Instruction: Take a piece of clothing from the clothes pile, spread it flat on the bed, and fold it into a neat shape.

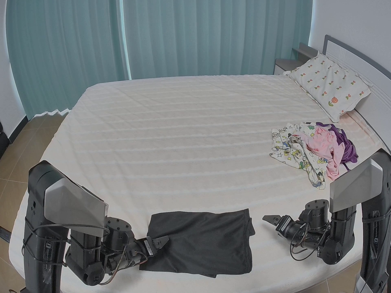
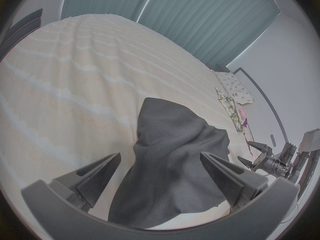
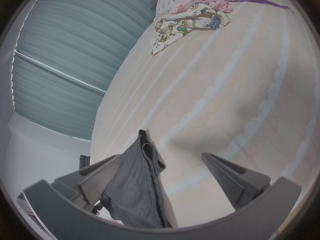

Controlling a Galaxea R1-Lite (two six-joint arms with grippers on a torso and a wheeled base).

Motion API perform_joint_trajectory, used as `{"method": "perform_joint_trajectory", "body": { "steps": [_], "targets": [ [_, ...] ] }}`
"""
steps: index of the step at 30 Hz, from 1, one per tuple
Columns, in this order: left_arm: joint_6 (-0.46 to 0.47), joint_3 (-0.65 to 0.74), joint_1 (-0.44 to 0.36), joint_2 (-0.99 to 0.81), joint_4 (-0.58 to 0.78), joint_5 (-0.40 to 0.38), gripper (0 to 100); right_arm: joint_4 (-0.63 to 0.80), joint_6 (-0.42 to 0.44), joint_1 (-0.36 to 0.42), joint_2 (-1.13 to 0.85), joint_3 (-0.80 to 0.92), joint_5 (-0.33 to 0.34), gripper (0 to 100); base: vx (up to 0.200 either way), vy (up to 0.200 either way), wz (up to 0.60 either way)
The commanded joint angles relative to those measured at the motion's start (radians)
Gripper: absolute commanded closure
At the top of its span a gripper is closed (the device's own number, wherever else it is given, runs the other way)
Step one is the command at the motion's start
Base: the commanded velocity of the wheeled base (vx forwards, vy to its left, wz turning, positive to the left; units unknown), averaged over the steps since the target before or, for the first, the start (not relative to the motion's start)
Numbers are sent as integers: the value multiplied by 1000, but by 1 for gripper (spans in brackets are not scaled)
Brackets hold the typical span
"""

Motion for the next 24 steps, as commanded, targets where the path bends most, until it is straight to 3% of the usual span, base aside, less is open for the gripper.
{"method": "perform_joint_trajectory", "body": {
  "steps": [1,10,18,24],
  "targets": [
    [5,51,-1,-71,10,-2,0,-14,-1,18,-51,-3,6,0,0,0,0],
    [11,196,9,-59,-42,-2,0,-14,-4,72,-54,0,-5,0,0,0,0],
    [-48,207,-10,-65,-47,1,0,-14,-7,86,-44,11,-7,0,0,0,0],
    [-73,213,-11,-67,-47,1,0,-14,-70,132,-26,29,-13,0,-200,0,0]
  ]
}}
